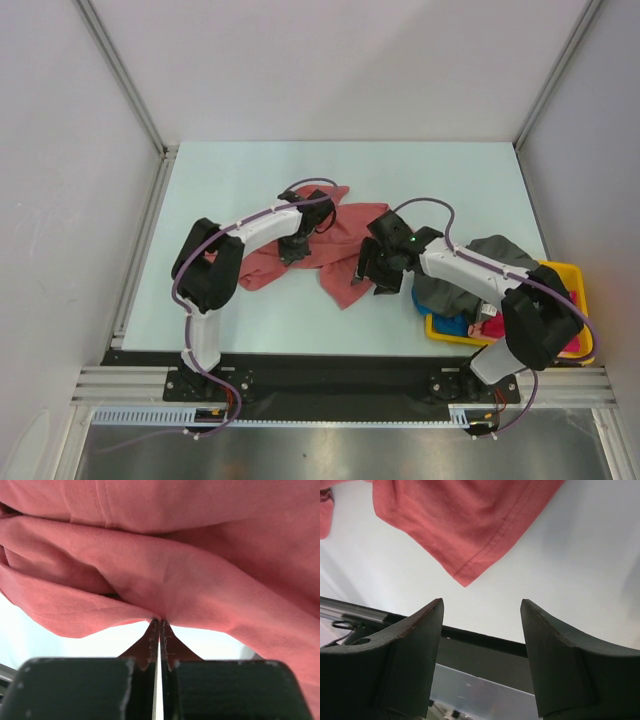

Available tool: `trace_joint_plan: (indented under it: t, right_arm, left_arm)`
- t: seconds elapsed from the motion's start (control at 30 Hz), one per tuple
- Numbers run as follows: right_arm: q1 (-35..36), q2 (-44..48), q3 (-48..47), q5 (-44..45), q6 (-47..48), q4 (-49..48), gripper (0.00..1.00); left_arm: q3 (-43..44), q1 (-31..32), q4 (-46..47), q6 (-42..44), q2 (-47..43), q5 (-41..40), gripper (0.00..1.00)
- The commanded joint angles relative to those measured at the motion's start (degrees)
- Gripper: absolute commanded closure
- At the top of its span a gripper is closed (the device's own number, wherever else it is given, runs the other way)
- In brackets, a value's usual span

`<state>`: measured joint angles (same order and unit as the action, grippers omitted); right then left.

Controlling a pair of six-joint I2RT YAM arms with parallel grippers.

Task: Fold and stack the t-shirts
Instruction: Flatten the tshirt out

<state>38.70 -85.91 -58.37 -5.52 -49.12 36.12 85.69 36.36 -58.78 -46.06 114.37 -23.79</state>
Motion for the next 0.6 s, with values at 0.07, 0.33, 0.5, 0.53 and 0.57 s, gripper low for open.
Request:
trace_joint_plan:
  t: [0.07,0.33,0.5,0.53,0.57]
  right_arm:
    - [0.9,-3.2,0.4,-3.1,-13.0,-2.2,0.32]
    - [5.9,-6.7,-0.3,0.6,-34.2,-3.4,0.33]
    - [8.8,-7.6,1.0,5.0,-48.1,-7.1,0.35]
    - [9.4,-7.8,1.8,5.3,-49.6,-8.2,0.36]
    - [9.7,-8.1,1.9,5.4,-52.1,-9.2,0.37]
  left_arm:
    - [-2.2,-0.2,1.7,1.2,-2.5,-0.5,1.00]
    - [-6.3,-0.2,4.4,4.0,-10.0,-1.8,1.00]
    - [-10.5,-0.2,9.9,6.1,-13.9,1.5,1.00]
    - [-11.2,-0.2,10.3,6.1,-13.7,1.8,1.00]
    - [-11.2,-0.3,10.4,6.2,-13.1,1.9,1.00]
